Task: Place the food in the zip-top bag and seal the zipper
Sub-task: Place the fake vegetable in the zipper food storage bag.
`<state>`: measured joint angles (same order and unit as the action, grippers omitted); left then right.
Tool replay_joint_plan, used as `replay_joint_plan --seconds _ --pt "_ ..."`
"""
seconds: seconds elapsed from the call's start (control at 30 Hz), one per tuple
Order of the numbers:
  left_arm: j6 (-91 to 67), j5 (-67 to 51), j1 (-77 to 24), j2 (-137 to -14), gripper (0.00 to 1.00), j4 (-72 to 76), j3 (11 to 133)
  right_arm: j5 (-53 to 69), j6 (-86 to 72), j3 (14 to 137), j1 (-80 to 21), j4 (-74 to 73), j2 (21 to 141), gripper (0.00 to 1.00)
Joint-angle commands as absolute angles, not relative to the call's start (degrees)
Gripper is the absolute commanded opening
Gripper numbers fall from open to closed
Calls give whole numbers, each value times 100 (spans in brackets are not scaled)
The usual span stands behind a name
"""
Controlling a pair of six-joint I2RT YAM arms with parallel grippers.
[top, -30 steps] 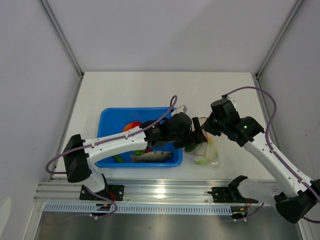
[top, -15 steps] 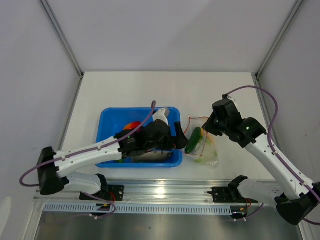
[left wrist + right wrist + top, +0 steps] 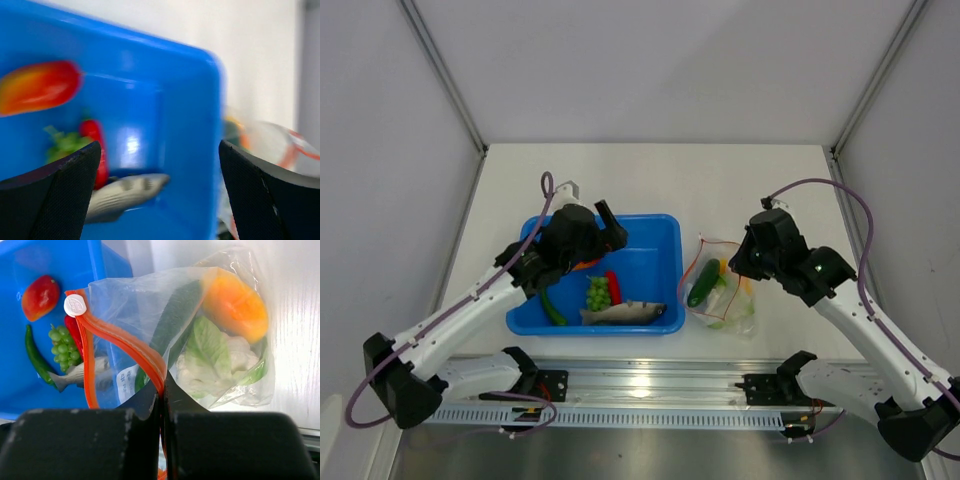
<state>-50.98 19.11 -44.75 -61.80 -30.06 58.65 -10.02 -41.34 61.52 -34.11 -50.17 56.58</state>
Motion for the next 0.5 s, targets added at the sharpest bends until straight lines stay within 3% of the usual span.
replay_joint_plan --seconds 0.0,0.23,0.47 --pt "-5422 2284 -3852 -6624 99 -4407 6230 -976 -3859 6319 -3375 -4851 5713 0" --pt "-6055 2110 -3314 -7688 100 -5413 6609 -721 -3850 6179 -3313 -4729 5801 0" --pt "-6389 1855 -3252 -7822 100 -5072 6153 -589 -3578 6240 -3261 -4842 6047 0"
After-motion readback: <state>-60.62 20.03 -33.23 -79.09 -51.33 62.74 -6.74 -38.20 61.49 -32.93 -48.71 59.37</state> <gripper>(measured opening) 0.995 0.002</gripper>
